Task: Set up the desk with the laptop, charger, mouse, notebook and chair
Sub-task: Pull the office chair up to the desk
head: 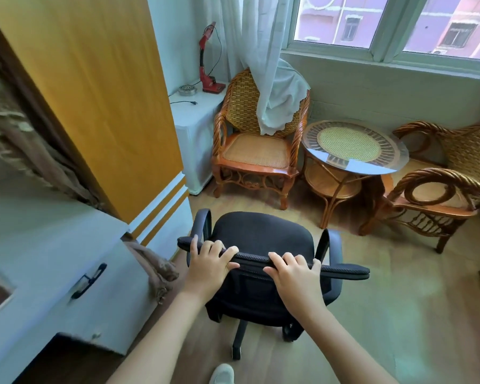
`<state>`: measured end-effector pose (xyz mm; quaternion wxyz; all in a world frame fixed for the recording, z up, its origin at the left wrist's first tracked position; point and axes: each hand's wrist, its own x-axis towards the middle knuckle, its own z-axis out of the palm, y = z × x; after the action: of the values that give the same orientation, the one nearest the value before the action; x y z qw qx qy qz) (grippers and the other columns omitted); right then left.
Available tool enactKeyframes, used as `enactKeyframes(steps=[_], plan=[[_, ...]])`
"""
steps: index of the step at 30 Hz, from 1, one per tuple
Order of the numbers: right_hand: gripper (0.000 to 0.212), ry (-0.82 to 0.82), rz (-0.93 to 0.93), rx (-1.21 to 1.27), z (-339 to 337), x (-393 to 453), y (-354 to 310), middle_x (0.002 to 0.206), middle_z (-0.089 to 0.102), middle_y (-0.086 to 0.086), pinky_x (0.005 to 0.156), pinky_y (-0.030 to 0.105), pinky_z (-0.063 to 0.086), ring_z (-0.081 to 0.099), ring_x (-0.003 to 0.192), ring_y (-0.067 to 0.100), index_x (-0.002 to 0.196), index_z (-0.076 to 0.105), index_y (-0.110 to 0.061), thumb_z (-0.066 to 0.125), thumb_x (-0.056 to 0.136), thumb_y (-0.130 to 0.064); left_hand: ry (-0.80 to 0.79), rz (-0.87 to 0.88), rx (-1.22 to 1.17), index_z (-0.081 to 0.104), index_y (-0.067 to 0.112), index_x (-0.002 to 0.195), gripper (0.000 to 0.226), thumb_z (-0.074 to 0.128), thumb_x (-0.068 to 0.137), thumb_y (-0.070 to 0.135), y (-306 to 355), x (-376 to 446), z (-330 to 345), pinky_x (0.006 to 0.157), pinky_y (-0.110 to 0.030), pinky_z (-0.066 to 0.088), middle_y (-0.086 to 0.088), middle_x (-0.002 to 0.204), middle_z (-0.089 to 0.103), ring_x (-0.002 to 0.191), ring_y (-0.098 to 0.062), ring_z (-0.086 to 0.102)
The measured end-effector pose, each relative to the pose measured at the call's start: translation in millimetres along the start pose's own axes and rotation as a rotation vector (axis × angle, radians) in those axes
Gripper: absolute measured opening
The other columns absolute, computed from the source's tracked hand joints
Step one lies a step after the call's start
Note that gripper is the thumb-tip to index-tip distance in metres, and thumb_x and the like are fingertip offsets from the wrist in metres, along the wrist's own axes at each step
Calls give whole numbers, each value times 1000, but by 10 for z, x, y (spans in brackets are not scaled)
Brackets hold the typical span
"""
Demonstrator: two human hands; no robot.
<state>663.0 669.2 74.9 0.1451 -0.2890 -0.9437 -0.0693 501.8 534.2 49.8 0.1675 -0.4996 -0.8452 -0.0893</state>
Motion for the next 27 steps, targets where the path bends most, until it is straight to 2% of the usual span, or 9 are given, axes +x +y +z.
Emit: enactKeyframes(steps=[6,15,19,23,27], plan=[[38,31,-127,14,-190,-712,-24,75,62,-2,84,59,42,60,69,26,103,63,-22,38,88,-47,25,-134,57,53,27,107,31,37,94,50,392,-860,-320,96,-62,41,-1,86,59,81,-25,54],[39,44,-281,68,-456,-1588,-391,74,60,0,82,64,39,59,68,28,103,64,-20,36,88,-44,13,-267,133,54,26,105,32,37,91,49,603,-2019,-814,96,-63,41,0,87,59,83,-25,59],[39,35,-373,105,-615,-1976,-518,73,60,0,79,61,42,59,67,28,100,63,-21,37,87,-46,31,-331,176,55,26,105,32,37,91,49,756,-2592,-1027,96,-64,40,-1,86,58,83,-26,58],[37,47,-450,140,-766,-2412,-638,73,60,0,80,60,42,59,67,28,100,62,-21,39,87,-46,72,-420,228,64,25,102,35,40,91,49,966,-3207,-1233,98,-64,38,0,86,59,85,-24,56],[36,79,-551,186,-838,-2819,-680,74,60,-1,82,60,42,59,68,25,100,62,-22,40,86,-47,93,-517,287,62,25,103,33,43,89,49,1259,-3769,-1437,95,-62,40,1,85,60,82,-23,58]])
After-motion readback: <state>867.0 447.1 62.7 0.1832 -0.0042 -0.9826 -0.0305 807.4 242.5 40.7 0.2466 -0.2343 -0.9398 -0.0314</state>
